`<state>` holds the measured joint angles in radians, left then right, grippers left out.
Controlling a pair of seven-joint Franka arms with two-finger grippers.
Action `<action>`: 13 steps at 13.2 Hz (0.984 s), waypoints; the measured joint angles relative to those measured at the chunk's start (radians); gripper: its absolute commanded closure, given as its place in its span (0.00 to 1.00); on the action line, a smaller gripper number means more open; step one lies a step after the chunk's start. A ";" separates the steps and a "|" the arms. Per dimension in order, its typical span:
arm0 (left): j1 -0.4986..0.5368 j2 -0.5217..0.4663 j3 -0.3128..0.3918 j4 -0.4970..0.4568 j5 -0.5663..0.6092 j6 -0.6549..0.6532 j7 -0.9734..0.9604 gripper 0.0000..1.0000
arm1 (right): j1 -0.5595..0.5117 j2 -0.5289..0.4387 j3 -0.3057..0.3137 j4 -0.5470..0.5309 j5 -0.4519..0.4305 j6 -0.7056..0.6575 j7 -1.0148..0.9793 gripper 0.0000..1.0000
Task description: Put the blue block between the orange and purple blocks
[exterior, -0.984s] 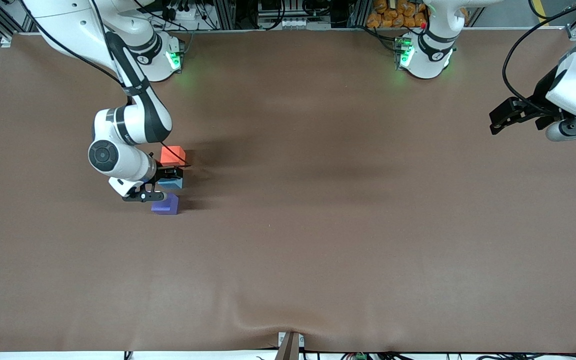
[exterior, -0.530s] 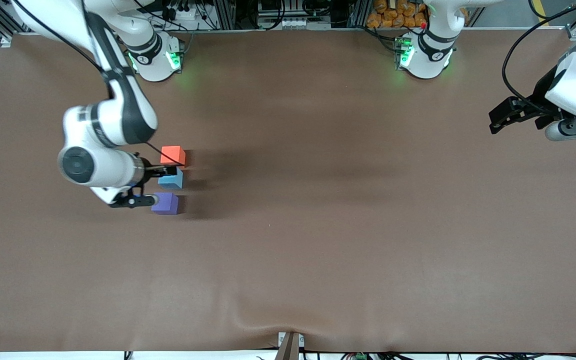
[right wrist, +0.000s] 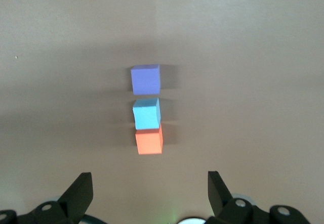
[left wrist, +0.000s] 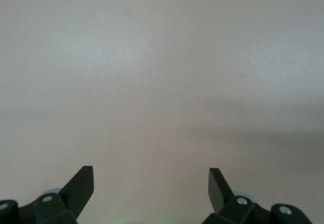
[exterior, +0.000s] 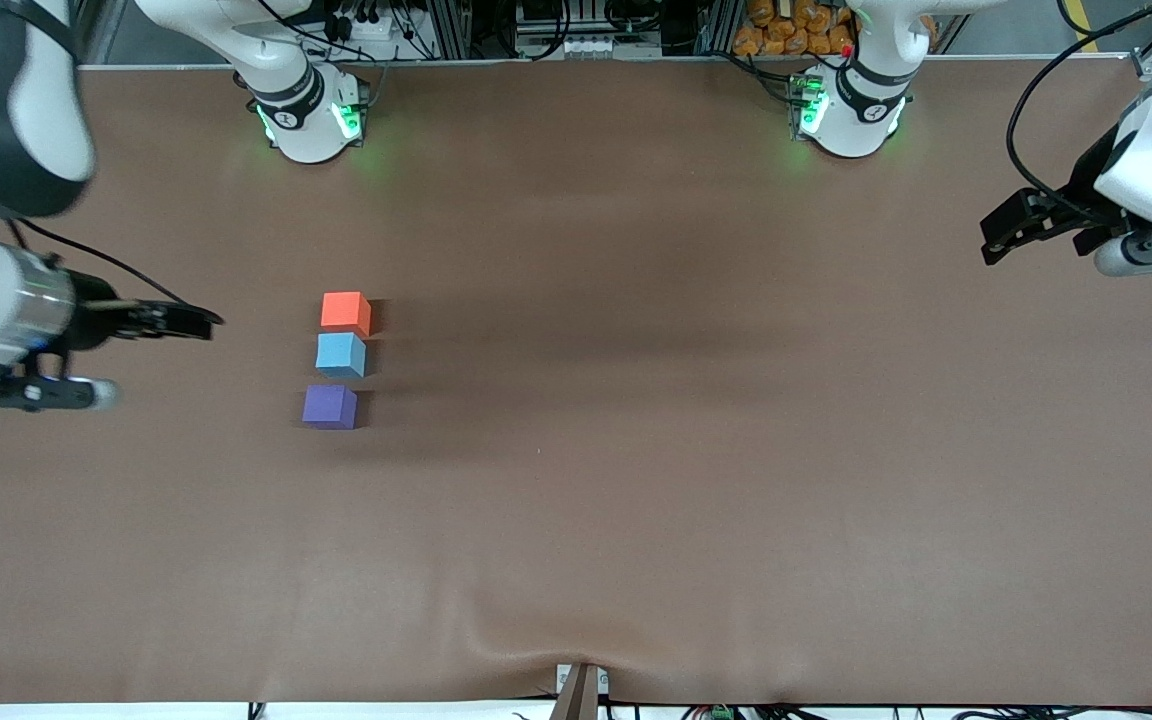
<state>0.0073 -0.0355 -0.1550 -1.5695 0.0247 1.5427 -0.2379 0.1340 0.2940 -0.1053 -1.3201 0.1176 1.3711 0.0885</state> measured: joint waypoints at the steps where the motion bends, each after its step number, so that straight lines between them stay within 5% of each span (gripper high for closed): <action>1: 0.000 -0.009 0.001 0.003 0.000 -0.012 0.000 0.00 | -0.013 0.000 0.000 0.033 0.000 -0.040 0.000 0.00; 8: 0.004 -0.021 0.005 0.015 0.000 -0.048 0.000 0.00 | -0.118 -0.085 0.066 0.127 -0.027 -0.123 0.001 0.00; 13: 0.004 -0.021 0.005 0.017 0.000 -0.054 0.000 0.00 | -0.118 -0.279 0.088 -0.163 -0.039 0.043 0.003 0.00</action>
<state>0.0116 -0.0569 -0.1498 -1.5524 0.0247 1.4885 -0.2379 0.0159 0.0153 -0.0170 -1.4829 0.0790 1.4138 0.0912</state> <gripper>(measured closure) 0.000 0.000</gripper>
